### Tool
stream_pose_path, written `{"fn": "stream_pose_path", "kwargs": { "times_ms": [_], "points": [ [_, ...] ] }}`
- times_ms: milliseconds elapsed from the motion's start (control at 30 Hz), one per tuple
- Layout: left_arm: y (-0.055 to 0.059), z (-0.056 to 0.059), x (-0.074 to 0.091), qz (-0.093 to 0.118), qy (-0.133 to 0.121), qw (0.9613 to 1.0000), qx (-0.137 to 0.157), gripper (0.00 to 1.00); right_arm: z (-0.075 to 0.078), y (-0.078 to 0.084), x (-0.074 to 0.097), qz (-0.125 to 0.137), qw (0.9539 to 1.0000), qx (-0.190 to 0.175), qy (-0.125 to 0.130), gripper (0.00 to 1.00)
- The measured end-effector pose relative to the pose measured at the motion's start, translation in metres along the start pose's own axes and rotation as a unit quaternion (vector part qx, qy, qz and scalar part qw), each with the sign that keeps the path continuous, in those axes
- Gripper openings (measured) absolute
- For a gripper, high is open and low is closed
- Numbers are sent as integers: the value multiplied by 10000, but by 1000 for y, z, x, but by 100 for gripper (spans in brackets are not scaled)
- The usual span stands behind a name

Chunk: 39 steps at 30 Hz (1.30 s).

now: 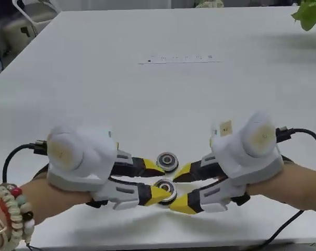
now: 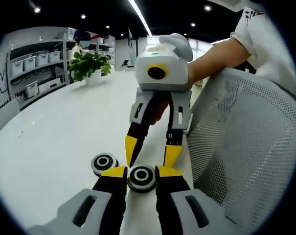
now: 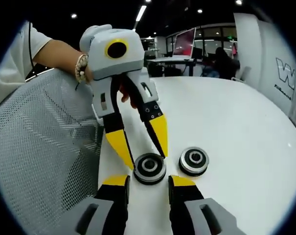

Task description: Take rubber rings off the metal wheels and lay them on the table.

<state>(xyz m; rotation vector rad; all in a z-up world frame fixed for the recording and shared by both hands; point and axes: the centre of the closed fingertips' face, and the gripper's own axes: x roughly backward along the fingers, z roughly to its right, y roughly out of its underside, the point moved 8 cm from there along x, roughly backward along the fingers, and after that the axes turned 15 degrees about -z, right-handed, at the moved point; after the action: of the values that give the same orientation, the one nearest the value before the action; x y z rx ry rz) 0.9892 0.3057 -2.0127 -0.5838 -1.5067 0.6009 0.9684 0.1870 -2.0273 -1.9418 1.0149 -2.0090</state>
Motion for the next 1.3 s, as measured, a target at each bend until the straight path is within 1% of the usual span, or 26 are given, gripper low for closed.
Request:
{"fn": "stream_pose_path", "kwargs": {
  "times_ms": [33,67,100,133,333,433,500,567,667,833,1300],
  "points": [
    [1,1,-2,-44,24,10000,-8,16,0,0,0,6,10000,-21,0,29],
    [3,2,-4,-132,27,9999,-54,15,1,1,0,12,10000,-37,-4,28],
    [4,2,-4,-189,-4,9998,-118,15,0,1,-1,17,10000,-35,-2,27],
    [3,3,-4,-112,-22,9997,-207,14,0,1,-1,14,10000,-19,-2,27],
    [3,-1,-5,-31,34,10000,8,13,-1,0,-3,-24,10000,26,1,26],
    [6,-3,-4,7,-7,10000,51,9,-1,1,-3,-60,10000,42,-5,26],
    [7,-3,-4,48,2,10000,27,8,-1,1,-3,-57,10000,44,0,26],
    [7,-2,-4,81,-41,9998,-170,8,0,0,-2,-30,10000,26,20,25],
    [7,-3,-4,89,-12,9998,-173,8,1,0,-2,3,10000,-3,50,25],
    [8,-3,-4,158,-51,9998,-135,8,3,-1,-2,58,9999,4,147,24],
    [7,-3,-4,158,-76,9998,-132,8,3,4,3,-114,9999,69,60,14]
  ]
}}
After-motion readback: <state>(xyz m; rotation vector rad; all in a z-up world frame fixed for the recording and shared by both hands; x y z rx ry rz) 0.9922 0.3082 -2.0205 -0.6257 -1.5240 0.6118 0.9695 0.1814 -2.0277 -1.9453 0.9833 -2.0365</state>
